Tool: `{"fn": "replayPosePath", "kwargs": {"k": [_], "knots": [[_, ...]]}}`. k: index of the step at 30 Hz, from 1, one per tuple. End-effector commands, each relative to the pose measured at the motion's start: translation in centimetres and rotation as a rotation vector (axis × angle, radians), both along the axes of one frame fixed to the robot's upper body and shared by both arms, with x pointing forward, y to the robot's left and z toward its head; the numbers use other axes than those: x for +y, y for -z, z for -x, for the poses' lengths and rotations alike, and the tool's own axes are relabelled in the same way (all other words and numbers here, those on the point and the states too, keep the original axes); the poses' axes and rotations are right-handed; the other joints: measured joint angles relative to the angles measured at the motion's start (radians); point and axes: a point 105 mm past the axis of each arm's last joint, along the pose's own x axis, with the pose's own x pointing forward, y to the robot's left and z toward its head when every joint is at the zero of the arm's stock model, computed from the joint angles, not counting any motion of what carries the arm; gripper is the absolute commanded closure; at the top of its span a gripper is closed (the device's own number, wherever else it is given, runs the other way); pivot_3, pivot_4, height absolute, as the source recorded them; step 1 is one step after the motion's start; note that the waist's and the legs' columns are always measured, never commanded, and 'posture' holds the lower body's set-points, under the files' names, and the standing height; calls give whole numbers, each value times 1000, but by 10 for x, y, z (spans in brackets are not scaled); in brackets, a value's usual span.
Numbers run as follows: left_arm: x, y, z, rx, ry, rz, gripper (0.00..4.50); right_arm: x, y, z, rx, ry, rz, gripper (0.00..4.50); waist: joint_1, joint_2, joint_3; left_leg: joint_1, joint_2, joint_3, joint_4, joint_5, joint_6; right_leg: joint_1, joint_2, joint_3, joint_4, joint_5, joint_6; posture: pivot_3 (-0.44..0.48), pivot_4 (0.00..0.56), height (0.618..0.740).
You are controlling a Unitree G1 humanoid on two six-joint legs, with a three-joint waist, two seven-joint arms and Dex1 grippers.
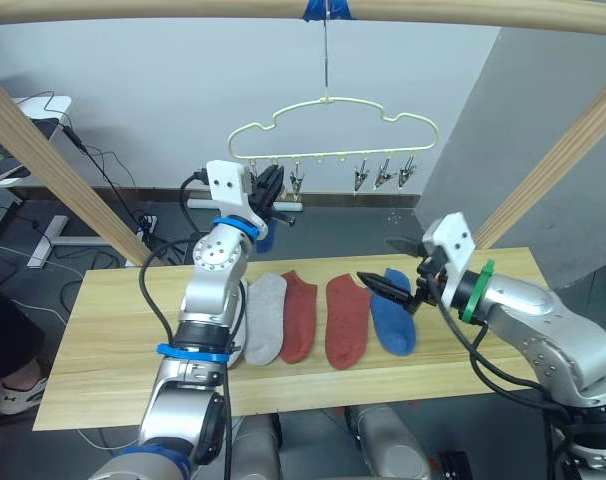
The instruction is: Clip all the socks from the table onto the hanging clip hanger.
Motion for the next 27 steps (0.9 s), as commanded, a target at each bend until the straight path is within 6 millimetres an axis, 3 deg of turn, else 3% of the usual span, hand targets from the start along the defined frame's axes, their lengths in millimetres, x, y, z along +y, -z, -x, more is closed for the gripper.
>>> {"fn": "replayPosePath", "kwargs": {"k": [1, 6, 9, 18, 21, 27], "knots": [[13, -1, 12, 147, 83, 27, 4489, -17, 45, -15, 51, 32, 139, 0, -3, 0, 0, 0, 0, 0, 0, 0, 0, 0, 0, 0, 0, 0, 0, -140, 241, 740], [21, -1, 22, 284, 124, 115, 4489, -22, 76, -37, 75, 59, 172, 0, -14, 1, 0, 0, 0, 0, -1, 0, 0, -1, 1, 0, 1, 0, 0, -105, 240, 740], [19, 4, 27, 345, 144, 162, 4489, -21, 81, -48, 55, 80, 166, 0, -15, 1, 0, 0, 0, 0, 0, 0, 0, 0, 0, 0, 1, 0, 0, -96, 240, 740], [12, 10, 42, 438, 194, 248, 4489, -27, 115, -55, 127, 115, 194, 0, -15, 1, 0, 1, 0, 0, -1, 0, 0, 0, 0, 0, 1, 0, 0, -74, 242, 740], [12, 7, 43, 436, 200, 245, 4500, -24, 118, -51, 143, 87, 190, 581, -15, 1, 0, 4, 0, -1, -1, 0, 0, 3, 1, 0, 1, 0, 0, -69, 243, 740], [13, 9, 44, 443, 198, 232, 4500, -25, 120, -44, 152, 77, 181, 2664, -13, 1, 0, 4, 0, -1, -1, 0, 0, 3, 1, 0, 1, 0, 0, -69, 244, 740]]}}
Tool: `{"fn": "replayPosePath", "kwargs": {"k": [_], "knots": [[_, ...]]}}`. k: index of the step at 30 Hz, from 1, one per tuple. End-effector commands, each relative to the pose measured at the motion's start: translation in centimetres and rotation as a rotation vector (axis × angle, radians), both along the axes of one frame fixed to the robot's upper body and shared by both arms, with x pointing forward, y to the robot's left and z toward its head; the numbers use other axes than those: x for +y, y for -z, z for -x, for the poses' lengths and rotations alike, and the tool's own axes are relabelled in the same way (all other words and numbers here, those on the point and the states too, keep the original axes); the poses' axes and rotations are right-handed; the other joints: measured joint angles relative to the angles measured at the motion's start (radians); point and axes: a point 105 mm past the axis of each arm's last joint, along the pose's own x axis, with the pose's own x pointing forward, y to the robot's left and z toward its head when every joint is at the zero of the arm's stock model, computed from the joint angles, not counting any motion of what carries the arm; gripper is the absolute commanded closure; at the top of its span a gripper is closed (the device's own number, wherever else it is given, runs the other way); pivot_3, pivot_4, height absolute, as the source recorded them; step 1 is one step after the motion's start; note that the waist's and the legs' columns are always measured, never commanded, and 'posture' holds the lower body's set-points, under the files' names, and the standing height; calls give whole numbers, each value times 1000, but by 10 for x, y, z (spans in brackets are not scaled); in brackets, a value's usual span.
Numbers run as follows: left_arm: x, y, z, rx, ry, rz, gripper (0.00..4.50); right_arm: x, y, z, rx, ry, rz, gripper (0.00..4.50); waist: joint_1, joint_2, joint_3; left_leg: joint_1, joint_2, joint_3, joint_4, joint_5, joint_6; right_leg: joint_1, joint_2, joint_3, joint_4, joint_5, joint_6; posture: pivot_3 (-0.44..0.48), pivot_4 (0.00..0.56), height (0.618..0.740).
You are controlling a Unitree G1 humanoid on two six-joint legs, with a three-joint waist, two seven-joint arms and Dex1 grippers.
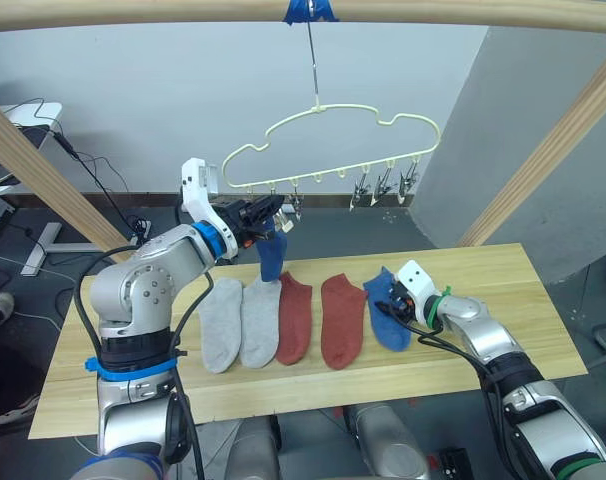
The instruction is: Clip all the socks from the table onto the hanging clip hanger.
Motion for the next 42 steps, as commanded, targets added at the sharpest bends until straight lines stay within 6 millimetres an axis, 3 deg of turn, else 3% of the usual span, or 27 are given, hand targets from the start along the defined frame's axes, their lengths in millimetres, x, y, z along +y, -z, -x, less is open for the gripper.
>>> {"fn": "replayPosePath", "kwargs": {"k": [1, 4, 6, 11, 14, 17, 20, 23, 28, 42], "knots": [[6, 10, 2, 35, -18, -32, 4500, -3, 9, 8, 34, -5, 9, 2929, 0, 0, 0, 0, 0, 0, 0, 0, 0, 0, 0, 0, 0, 0, 0, -69, 244, 740], [5, 10, 3, 45, -14, -14, 4500, -7, -1, 14, -4, -18, -12, 3944, 6, 0, 0, 0, 0, 0, 0, 0, 0, 0, 0, 0, 0, 0, 0, -62, 247, 740], [5, 9, 3, 61, -9, 12, 4500, -10, -21, 20, -63, -47, -28, 4453, 16, 0, 0, 0, 0, 0, 0, 0, 0, 0, 0, 0, 0, 0, 0, -64, 249, 740], [2, 6, 3, 137, 21, 138, 4500, 1, -68, 40, -155, -131, -69, 4453, 18, 0, 0, -1, 0, 1, 0, 0, -1, -2, 0, 2, 0, 0, 1, -74, 251, 740], [2, 1, 1, 224, 38, 297, 4500, 27, -104, 57, -265, -269, -52, 4453, 19, 0, 1, -1, 0, 0, 1, 0, -1, -2, 1, 1, 0, 0, 1, -81, 253, 740], [2, -2, 0, 264, 44, 353, 4500, 41, -118, 64, -303, -318, -48, 4453, 18, 0, 1, -1, 0, -2, 0, -1, -1, -2, 1, 1, 0, -1, 0, -85, 255, 740], [1, -9, -4, 293, 46, 419, 4500, 80, -135, 64, -417, -407, -30, 4453, 17, 0, 1, -2, 0, -2, 0, -1, -2, -3, 1, 1, -1, -1, 0, -94, 253, 740], [-4, -9, -1, 307, 65, 404, 4500, 104, -141, 54, -502, -442, 11, 4453, 17, 0, 1, -2, 0, -2, 0, -1, -2, -4, 1, 1, -1, 0, 0, -99, 251, 740], [-7, -9, 0, 313, 69, 391, 4500, 119, -148, 40, -566, -449, 48, 4453, 23, -1, 1, -4, 0, -2, 0, -2, -3, -4, 1, 0, -3, -1, 0, -100, 248, 740], [-7, -6, 4, 309, 62, 377, 4500, 128, -161, 29, -634, -476, 77, 4453, 23, 0, 1, -5, 0, -3, -3, -2, -4, -4, 1, -1, -7, 0, 0, -90, 246, 740]]}}
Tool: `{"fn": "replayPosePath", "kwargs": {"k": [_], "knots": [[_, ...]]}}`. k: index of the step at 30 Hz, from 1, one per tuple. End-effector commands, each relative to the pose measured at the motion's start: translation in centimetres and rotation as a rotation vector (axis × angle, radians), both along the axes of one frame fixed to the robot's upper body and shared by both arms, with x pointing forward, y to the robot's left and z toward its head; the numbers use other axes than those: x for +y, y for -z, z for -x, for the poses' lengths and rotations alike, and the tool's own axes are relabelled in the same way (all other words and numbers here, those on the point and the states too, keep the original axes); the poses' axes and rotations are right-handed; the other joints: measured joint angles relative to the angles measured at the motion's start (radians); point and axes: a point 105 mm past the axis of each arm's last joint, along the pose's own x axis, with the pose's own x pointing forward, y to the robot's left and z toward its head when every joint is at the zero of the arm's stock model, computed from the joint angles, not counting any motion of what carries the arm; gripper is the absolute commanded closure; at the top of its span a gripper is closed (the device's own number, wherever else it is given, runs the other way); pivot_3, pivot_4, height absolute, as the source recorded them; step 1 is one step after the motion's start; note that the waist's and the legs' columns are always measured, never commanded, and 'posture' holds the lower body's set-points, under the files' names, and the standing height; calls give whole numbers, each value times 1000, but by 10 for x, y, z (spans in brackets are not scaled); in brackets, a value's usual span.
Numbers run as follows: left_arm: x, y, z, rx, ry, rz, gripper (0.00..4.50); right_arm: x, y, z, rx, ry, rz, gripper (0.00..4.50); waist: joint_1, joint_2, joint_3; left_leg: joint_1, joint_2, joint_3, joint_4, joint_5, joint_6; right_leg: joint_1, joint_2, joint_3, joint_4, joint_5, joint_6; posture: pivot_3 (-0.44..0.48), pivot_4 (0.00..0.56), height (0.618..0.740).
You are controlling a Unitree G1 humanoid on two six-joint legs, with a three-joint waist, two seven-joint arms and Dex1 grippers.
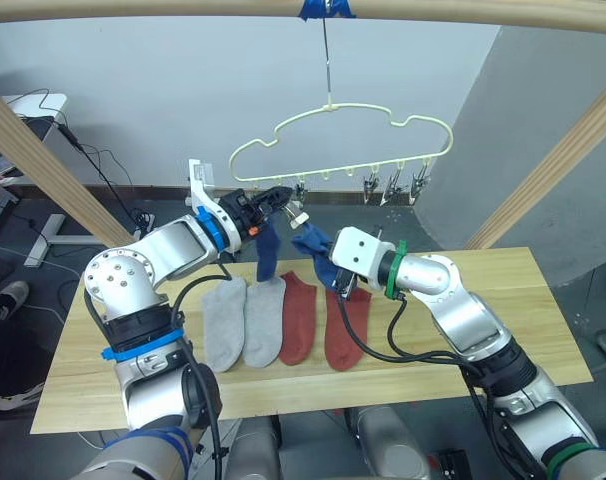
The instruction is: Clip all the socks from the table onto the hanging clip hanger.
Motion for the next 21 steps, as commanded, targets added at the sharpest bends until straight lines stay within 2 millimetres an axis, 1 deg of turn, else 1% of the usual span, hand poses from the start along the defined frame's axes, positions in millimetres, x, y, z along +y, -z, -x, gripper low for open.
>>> {"fn": "replayPosePath", "kwargs": {"k": [1, 7, 10, 17, 21], "knots": [[3, 4, 2, 7, -12, -22, 4500, 5, -12, 2, -60, -31, -2, 4453, 1, 0, 0, 0, 0, 0, 0, 0, 0, 0, 0, 0, 0, 0, 0, -90, 246, 740], [3, 5, 2, 4, -18, -27, 4500, 8, -16, 2, -78, -42, 7, 4453, 1, 0, 0, 0, 0, 0, 0, 0, 0, 0, 0, 0, -1, 0, 0, -87, 239, 740], [2, 6, 3, 2, -15, -35, 4500, 12, -19, 2, -90, -54, 21, 4453, 0, 0, 0, 0, 0, 0, 0, 0, 0, 0, 0, 0, -1, 0, 0, -87, 239, 740], [-1, 7, 5, -8, 3, -50, 4500, 18, -17, -4, -109, -53, 72, 4453, 1, 0, 0, 0, 0, 0, 0, 0, 0, 0, 0, 0, -1, 0, 0, -87, 227, 740], [-1, 7, 5, -14, 6, -56, 4500, 22, -21, -8, -112, -49, 69, 4453, 0, 0, 0, 0, 0, 0, -1, 0, 0, 0, 0, 0, -1, 0, 0, -85, 224, 740]]}}
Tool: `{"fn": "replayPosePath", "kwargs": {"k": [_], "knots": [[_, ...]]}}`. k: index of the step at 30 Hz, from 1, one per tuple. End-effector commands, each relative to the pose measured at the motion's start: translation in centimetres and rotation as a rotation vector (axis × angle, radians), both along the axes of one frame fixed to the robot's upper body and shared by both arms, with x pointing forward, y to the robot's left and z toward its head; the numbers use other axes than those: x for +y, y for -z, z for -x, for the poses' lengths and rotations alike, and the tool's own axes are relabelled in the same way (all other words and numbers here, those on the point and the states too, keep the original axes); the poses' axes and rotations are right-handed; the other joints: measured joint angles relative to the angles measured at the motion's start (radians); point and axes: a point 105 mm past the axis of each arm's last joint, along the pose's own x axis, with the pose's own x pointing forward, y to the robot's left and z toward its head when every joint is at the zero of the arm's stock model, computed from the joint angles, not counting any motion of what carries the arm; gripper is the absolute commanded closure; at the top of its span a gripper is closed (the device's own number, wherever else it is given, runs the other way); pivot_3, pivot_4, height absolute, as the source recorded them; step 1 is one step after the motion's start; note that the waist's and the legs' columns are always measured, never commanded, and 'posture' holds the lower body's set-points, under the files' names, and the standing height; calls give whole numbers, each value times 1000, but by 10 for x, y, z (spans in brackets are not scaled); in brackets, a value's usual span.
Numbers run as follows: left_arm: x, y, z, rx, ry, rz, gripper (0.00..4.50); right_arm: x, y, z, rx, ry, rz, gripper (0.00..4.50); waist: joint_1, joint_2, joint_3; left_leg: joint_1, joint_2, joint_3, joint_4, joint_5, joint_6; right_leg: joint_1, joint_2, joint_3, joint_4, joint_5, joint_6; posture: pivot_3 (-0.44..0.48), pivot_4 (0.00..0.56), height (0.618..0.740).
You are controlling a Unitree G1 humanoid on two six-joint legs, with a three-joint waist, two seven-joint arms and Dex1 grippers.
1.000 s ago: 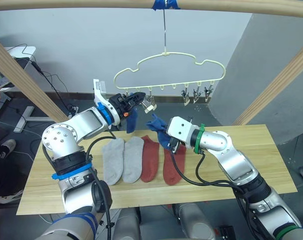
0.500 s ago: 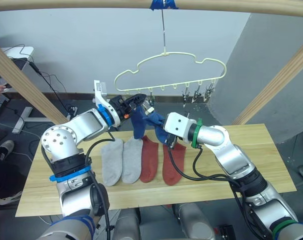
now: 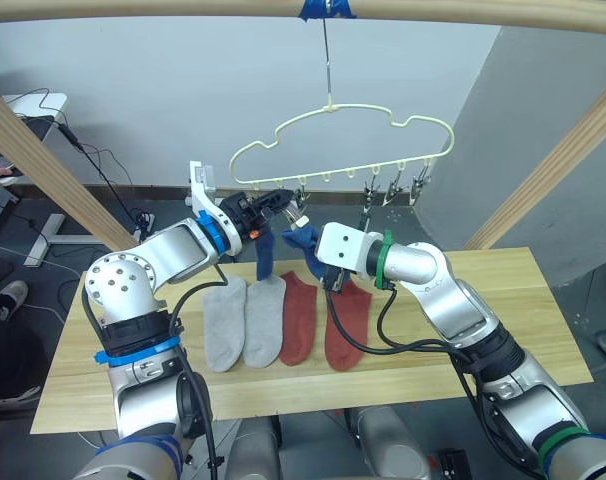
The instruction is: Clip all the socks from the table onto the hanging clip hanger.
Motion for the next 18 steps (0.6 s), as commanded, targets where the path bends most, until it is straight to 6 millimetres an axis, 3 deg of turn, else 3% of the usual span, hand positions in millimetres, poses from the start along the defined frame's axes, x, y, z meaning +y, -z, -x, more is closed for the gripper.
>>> {"fn": "replayPosePath", "kwargs": {"k": [1, 16, 18], "knots": [[1, 5, 3, 6, -1, -30, 4500, 9, -18, 2, -60, -31, -23, 4453, 0, 0, 0, 0, 0, 0, 0, 0, 0, 0, 0, 0, 0, 0, 0, -85, 224, 740], [1, 4, 9, -100, 30, -127, 4500, 8, -33, 3, 12, -11, -129, 4453, 0, 0, 0, 0, 0, 0, -2, 0, 0, 0, 0, 0, -1, 0, 0, -84, 222, 740], [1, 3, 9, -102, 29, -115, 3846, 8, -33, 2, 12, -10, -129, 4500, 0, 0, 0, 0, 0, 0, -2, 0, 0, 0, 0, 0, -1, 0, 0, -85, 222, 740]]}}
